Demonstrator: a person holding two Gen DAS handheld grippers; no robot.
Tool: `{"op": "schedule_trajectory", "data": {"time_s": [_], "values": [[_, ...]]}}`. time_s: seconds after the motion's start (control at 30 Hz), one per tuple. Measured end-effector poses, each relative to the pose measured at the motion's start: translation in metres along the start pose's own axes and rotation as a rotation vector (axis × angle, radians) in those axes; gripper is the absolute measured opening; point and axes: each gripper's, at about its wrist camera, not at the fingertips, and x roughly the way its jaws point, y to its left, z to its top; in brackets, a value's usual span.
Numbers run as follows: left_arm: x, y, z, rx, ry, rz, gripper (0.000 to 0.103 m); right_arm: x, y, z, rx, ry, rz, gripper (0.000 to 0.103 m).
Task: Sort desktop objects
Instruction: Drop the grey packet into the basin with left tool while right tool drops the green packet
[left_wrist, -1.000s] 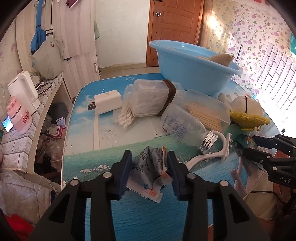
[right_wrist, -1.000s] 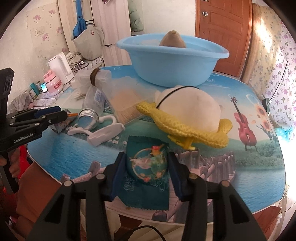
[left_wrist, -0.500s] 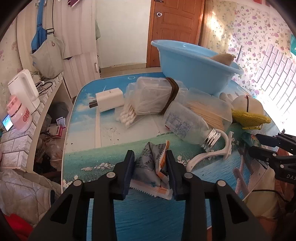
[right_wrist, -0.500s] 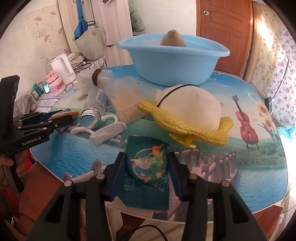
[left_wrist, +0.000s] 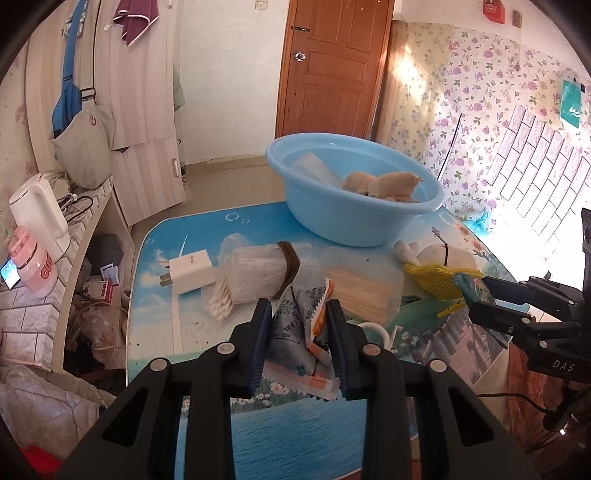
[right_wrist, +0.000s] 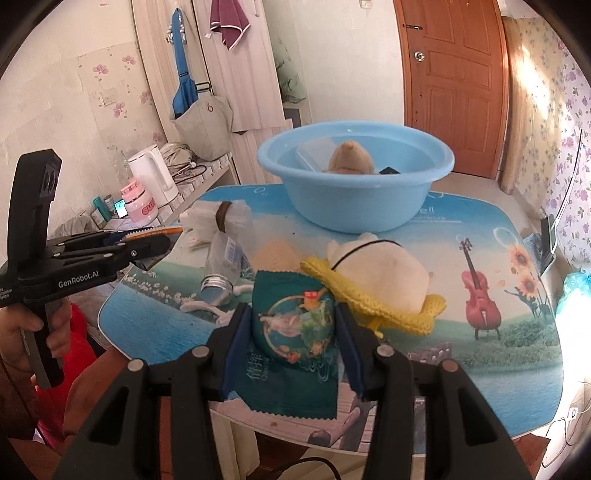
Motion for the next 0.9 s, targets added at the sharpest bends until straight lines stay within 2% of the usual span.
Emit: {"op": "schedule_trajectory", "data": {"time_s": [0.23, 0.4, 0.6, 0.9], "values": [[-0.003, -0.013, 0.036, 0.010, -0.047, -0.024, 0.029, -0.020, -0.011, 0.034, -0.008, -0.099, 0.017, 0.045], [0.013, -0.029, 0.064, 0.029, -0.053, -0.044, 0.029, -0.018, -0.027, 0.057, 0.013, -0.149, 0.003, 0.045], [0.049, -0.052, 0.091, 0.081, -0.037, -0.079, 0.029, -0.003, -0.057, 0.081, 0.058, -0.150, -0.040, 0.045], [0.094, -0.061, 0.126, 0.129, -0.024, -0.060, 0.032, 0.028, -0.089, 0.105, 0.086, -0.148, -0.054, 0.045]]}}
